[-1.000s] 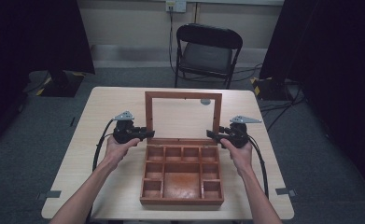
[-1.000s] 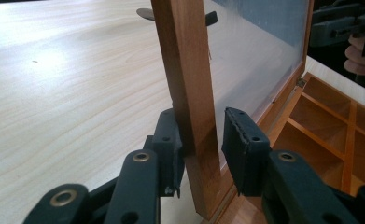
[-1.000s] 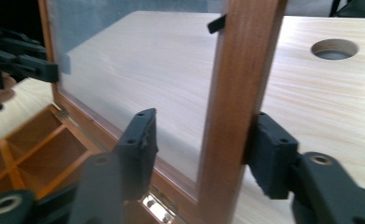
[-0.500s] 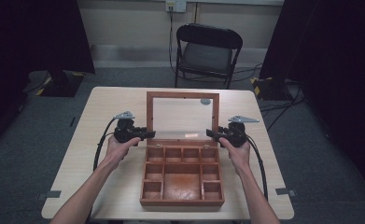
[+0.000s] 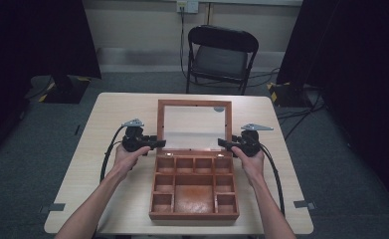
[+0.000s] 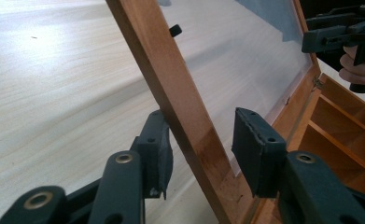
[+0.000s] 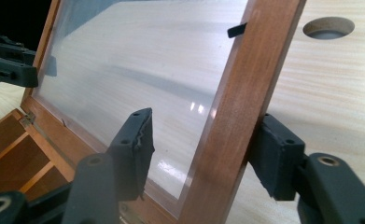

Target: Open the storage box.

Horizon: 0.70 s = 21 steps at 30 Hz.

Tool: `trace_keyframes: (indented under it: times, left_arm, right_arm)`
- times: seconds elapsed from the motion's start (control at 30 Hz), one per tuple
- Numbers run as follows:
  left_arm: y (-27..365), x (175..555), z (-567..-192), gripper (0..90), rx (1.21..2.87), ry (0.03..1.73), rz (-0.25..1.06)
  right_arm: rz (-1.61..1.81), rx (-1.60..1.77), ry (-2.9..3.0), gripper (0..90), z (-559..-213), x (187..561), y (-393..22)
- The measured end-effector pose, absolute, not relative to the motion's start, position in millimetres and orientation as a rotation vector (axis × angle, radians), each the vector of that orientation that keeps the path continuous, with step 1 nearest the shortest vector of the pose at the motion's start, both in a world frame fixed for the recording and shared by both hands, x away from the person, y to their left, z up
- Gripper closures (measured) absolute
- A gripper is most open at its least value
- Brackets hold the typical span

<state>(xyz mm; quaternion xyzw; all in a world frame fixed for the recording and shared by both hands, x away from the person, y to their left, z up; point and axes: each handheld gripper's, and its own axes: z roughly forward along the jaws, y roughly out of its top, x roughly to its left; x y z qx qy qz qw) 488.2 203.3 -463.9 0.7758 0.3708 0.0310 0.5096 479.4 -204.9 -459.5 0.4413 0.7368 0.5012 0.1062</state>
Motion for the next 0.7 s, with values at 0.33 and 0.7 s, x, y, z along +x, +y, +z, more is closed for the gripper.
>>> trace_keyframes:
  times: [0.33,0.7]
  left_arm:
    - [202.6,490.6,-469.5,51.9,1.869,0.908,0.062]
    - [202.5,495.2,-478.3,45.7,1.859,0.942,-0.01]
  right_arm:
    - [1.451,1.319,2.183,35.0,-464.6,483.0,-201.2]
    - [1.395,1.336,2.185,25.8,-470.4,484.7,-196.6]
